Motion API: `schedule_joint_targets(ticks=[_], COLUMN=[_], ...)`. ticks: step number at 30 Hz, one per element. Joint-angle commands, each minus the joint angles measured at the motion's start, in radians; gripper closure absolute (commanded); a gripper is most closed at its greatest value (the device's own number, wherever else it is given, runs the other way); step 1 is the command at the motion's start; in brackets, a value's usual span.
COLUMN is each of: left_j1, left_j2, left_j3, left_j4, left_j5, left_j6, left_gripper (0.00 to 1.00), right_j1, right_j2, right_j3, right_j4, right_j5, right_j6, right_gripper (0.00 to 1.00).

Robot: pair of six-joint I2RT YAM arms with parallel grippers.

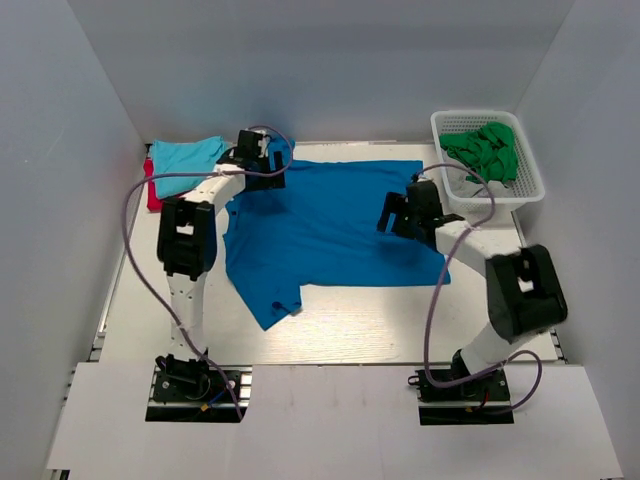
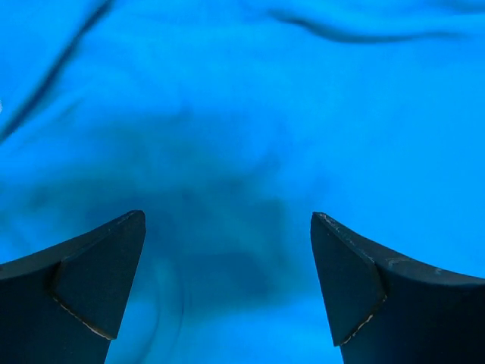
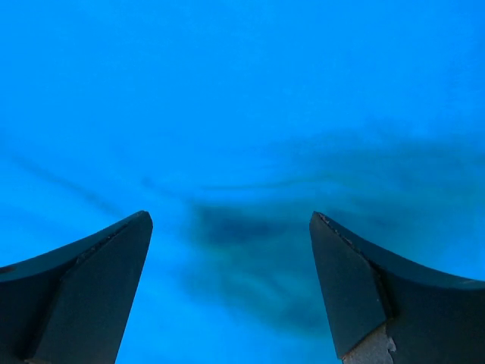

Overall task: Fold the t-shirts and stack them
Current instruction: Flatten out the tshirt, then grap the side of the flattened tshirt closest away from the robot with both arms

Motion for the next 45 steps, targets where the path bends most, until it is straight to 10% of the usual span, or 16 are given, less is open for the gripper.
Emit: schedule_joint_targets(ticks=[1,9,17,28,45], left_j1=[0.0,-0.011,-0.066,-0.192,-0.569], left_j2=[-0.336,-1.073,-1.415,-1.307,-0.782], left_j3=[-0.105,-1.023,-1.371,-1.531,-1.163], left_j4=[-0.047,0.111,-0.053,-0.084,-0.49], left_j5=[0.037,0.247,0.19,0.163,-0.244], left_j6=[-0.002,-0.295,-0.462,-0.605,-0.896], left_gripper=[0.0,0.0,0.0,0.0,0.12], right_j1=[0.002,-0.005,-0.01,-0.01,-0.01], right_j2=[-0.189,-0.586,-0.826,-0.81,-0.819], right_j3=[-0.004,-0.406,-0.481,-0.461,-0.475], right_j4=[-0.018,-0.048,-0.191,-0.254,-0.271], right_j5=[0.014,0.044,0.092,0.15,0.233], right_j6=[-0.031,0.11,0.197,0.187,0.178], right_gripper=[0.1,0.1,0.1,0.1,0.1])
